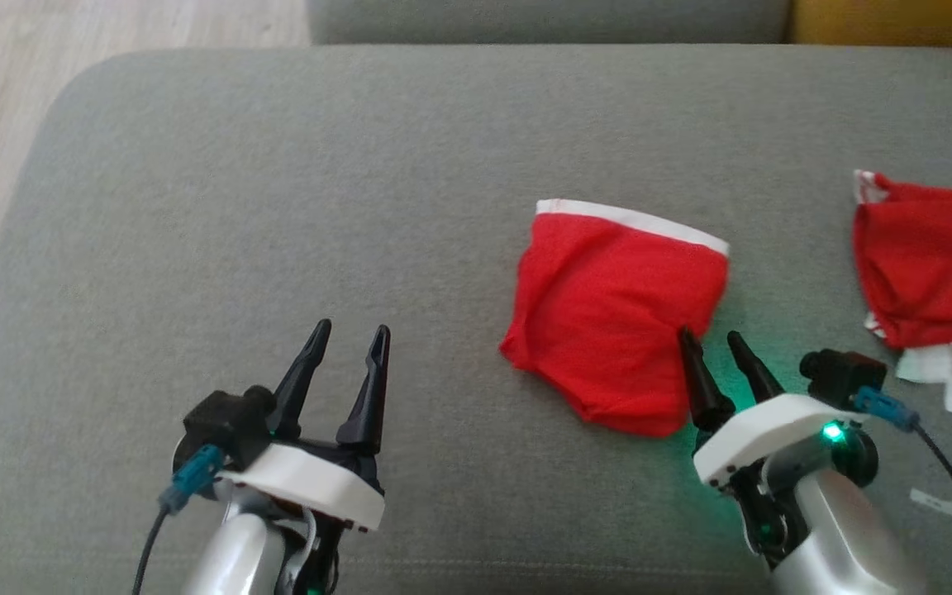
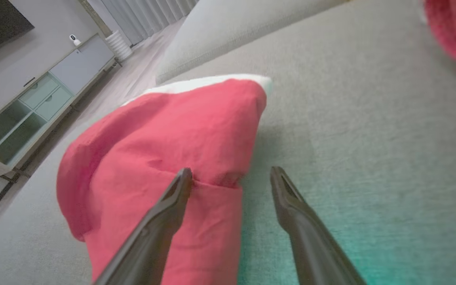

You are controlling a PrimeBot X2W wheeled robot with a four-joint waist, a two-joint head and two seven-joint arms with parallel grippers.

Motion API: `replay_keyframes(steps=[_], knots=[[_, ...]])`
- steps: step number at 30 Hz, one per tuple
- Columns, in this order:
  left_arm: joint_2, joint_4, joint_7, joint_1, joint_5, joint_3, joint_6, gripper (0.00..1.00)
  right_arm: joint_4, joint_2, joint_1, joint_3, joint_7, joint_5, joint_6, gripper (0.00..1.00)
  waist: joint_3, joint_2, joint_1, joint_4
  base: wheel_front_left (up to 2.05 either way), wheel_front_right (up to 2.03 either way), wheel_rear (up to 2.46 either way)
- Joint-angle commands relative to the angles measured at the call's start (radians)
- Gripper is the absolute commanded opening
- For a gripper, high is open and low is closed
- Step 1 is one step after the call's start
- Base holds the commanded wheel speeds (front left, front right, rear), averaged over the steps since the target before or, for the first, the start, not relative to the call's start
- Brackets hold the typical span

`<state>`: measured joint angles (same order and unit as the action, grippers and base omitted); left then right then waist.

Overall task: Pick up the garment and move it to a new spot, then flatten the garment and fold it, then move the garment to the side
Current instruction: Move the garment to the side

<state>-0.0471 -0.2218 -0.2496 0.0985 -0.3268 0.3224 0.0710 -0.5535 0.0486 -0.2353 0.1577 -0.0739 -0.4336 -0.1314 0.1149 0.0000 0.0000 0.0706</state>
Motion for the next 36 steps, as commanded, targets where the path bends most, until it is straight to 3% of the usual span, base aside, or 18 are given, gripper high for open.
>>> replay_keyframes(steps=[1, 6, 12, 13, 14, 20, 24, 30, 35, 36], knots=[[-0.003, 0.029, -0.012, 0.050, 0.011, -0.023, 0.005, 1.00, -0.001, 0.002, -0.050, 0.028, 0.007, -0.036, 0.001, 1.00, 0.027, 0.0000, 0.0000, 0.032, 0.00, 0.00, 0.00], [-0.003, 0.031, -0.012, 0.059, 0.013, -0.022, 0.007, 1.00, -0.114, 0.002, -0.123, 0.057, 0.031, -0.119, 0.001, 1.00, 0.051, 0.0000, 0.0000, 0.063, 0.00, 0.00, 0.00], [-0.003, 0.035, -0.012, 0.075, 0.017, -0.040, 0.010, 1.00, -0.230, 0.002, -0.193, 0.106, 0.036, -0.133, 0.001, 1.00, 0.074, 0.0000, 0.0000, 0.072, 0.00, 0.00, 0.00], [-0.003, 0.035, -0.012, 0.077, 0.019, -0.044, 0.010, 1.00, -0.243, 0.002, -0.203, 0.118, 0.033, -0.133, 0.001, 0.45, 0.077, 0.0000, 0.0000, 0.070, 0.00, 0.00, 0.00], [-0.003, 0.036, -0.012, 0.079, 0.021, -0.048, 0.010, 1.00, -0.255, 0.002, -0.212, 0.130, 0.025, -0.123, 0.001, 0.00, 0.078, 0.0000, 0.0000, 0.068, 0.00, 0.00, 0.00], [-0.003, 0.037, -0.012, 0.080, 0.034, -0.077, 0.012, 1.00, -0.330, 0.019, -0.279, 0.168, -0.061, 0.070, 0.001, 0.00, 0.060, 0.0000, 0.0000, 0.021, 0.00, 0.00, 0.00], [-0.003, 0.039, -0.012, 0.070, 0.028, -0.086, 0.013, 1.00, -0.326, 0.080, -0.308, 0.205, -0.055, 0.164, 0.001, 0.00, 0.034, 0.0000, 0.0000, -0.018, 0.00, 0.00, 0.00], [-0.003, 0.045, -0.012, 0.062, 0.012, -0.083, 0.008, 1.00, -0.235, 0.247, -0.354, 0.328, 0.037, 0.195, 0.001, 0.00, 0.008, 0.0000, 0.0000, -0.075, 0.00, 0.00, 0.00], [-0.003, 0.056, -0.012, 0.068, 0.003, -0.076, 0.002, 1.00, -0.105, 0.457, -0.404, 0.475, 0.150, 0.112, 0.001, 0.00, 0.025, 0.0000, 0.0000, -0.104, 0.00, 0.00, 0.00], [-0.003, 0.056, -0.012, 0.068, 0.003, -0.076, 0.002, 1.00, -0.105, 0.457, -0.404, 0.475, 0.150, 0.112, 0.001, 0.00, 0.025, 0.0000, 0.0000, -0.104, 0.00, 0.00, 0.00]])
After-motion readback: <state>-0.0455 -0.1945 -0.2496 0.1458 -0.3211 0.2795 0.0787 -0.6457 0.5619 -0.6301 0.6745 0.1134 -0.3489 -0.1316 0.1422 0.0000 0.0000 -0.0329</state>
